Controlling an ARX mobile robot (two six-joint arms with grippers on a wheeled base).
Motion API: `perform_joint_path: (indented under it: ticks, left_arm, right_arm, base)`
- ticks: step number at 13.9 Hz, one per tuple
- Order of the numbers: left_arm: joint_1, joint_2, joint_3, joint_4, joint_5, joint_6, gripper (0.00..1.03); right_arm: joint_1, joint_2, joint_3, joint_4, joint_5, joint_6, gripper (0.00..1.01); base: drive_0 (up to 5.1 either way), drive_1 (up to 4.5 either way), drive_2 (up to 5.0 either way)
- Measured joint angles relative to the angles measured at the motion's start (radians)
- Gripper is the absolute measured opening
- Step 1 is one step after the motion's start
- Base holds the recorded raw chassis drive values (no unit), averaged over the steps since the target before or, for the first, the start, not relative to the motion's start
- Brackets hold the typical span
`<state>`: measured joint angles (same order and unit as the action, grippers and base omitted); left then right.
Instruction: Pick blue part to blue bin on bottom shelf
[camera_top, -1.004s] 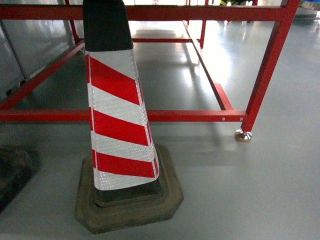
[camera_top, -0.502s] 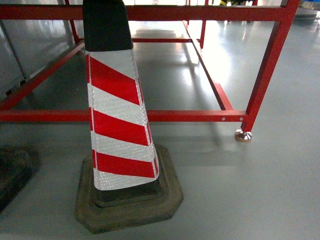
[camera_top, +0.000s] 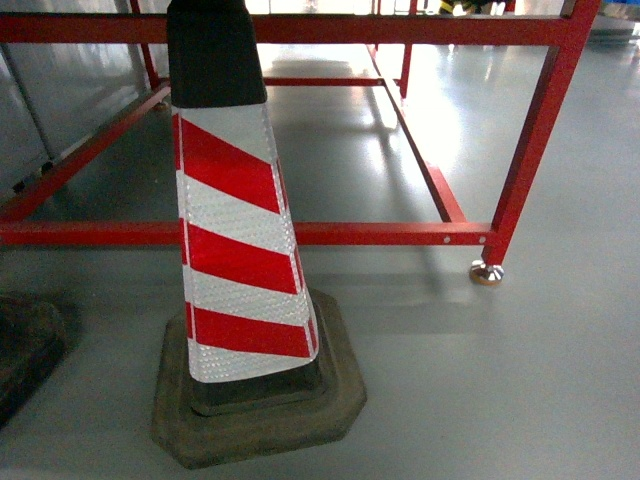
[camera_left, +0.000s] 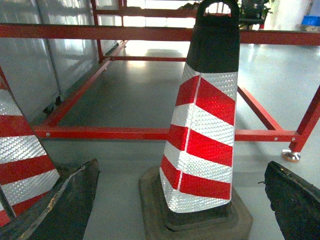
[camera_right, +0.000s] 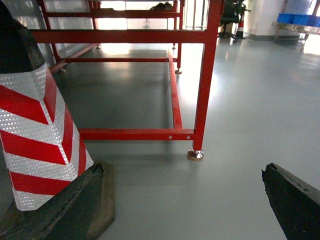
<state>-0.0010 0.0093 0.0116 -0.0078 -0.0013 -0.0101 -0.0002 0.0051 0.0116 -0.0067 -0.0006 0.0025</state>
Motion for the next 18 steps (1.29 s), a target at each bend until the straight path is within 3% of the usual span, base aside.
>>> perform_joint_path:
  ticks: [18]
  left_arm:
    - [0.000, 0.000, 0.000, 0.003, 0.002, 0.011, 0.98]
  right_arm:
    - [0.000, 0.000, 0.000, 0.001, 0.000, 0.000, 0.98]
  base:
    - [0.0, 0.00, 0.0]
